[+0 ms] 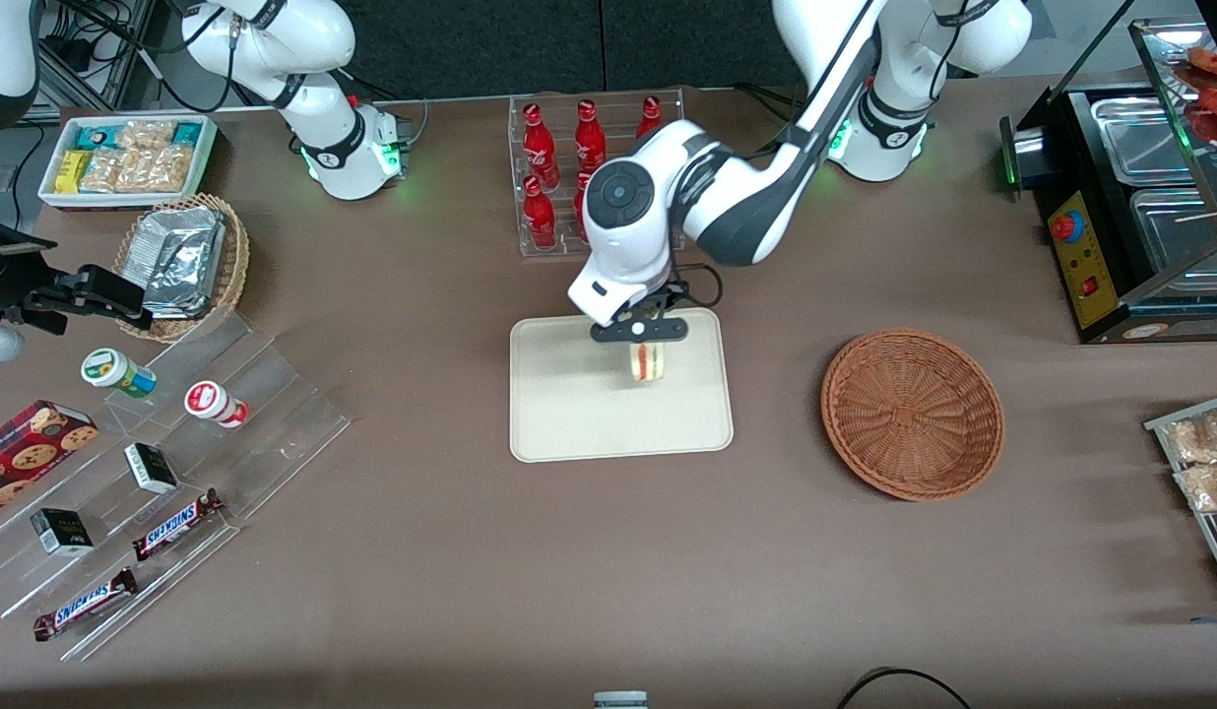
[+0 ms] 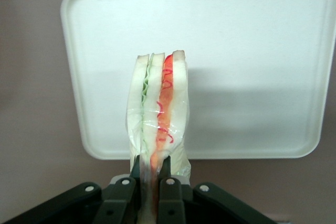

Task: Place sandwich from basket to tray
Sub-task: 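Lower the sandwich onto the tray and open the left gripper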

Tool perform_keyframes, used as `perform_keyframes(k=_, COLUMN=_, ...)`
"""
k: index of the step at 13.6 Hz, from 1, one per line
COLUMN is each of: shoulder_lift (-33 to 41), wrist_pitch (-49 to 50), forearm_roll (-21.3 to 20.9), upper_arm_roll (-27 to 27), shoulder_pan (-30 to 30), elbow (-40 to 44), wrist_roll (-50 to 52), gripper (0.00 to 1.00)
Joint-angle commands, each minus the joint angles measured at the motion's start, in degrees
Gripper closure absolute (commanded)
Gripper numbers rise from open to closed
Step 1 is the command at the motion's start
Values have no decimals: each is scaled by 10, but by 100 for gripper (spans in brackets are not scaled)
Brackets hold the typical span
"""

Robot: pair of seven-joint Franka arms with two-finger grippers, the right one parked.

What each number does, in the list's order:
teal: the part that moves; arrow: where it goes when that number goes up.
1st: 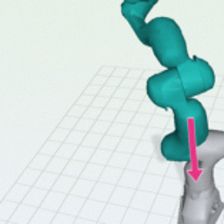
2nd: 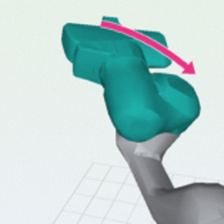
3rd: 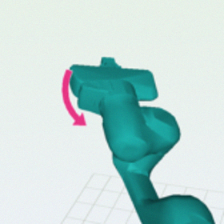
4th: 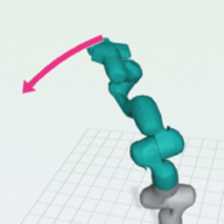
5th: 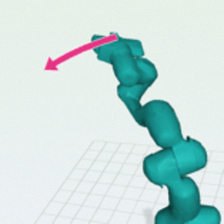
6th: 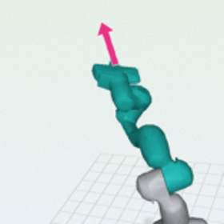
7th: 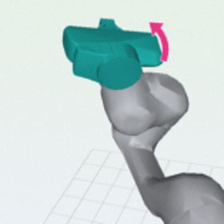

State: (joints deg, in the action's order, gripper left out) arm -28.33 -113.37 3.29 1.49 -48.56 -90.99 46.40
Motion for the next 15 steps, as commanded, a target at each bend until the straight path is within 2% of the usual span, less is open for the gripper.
perform_keyframes(k=1, shoulder_lift=-44, wrist_pitch=-60, forearm_roll=23, upper_arm_roll=5, shoulder_pan=-7, elbow=16, wrist_roll=3, gripper=100)
perform_keyframes(k=12, shoulder_lift=-108, wrist_pitch=-123, forearm_roll=21, upper_arm_roll=5, shoulder_pan=-26, elbow=17, wrist_roll=0, gripper=100)
perform_keyframes(k=13, shoulder_lift=-110, wrist_pitch=-126, forearm_roll=20, upper_arm_roll=5, shoulder_pan=-26, elbow=17, wrist_roll=0, gripper=90)
perform_keyframes(k=14, shoulder_lift=-111, wrist_pitch=-124, forearm_roll=19, upper_arm_roll=5, shoulder_pan=-26, elbow=19, wrist_roll=-2, gripper=40)
perform_keyframes(k=15, shoulder_lift=-109, wrist_pitch=-121, forearm_roll=18, upper_arm_roll=5, shoulder_pan=-26, elbow=20, wrist_roll=2, gripper=0)
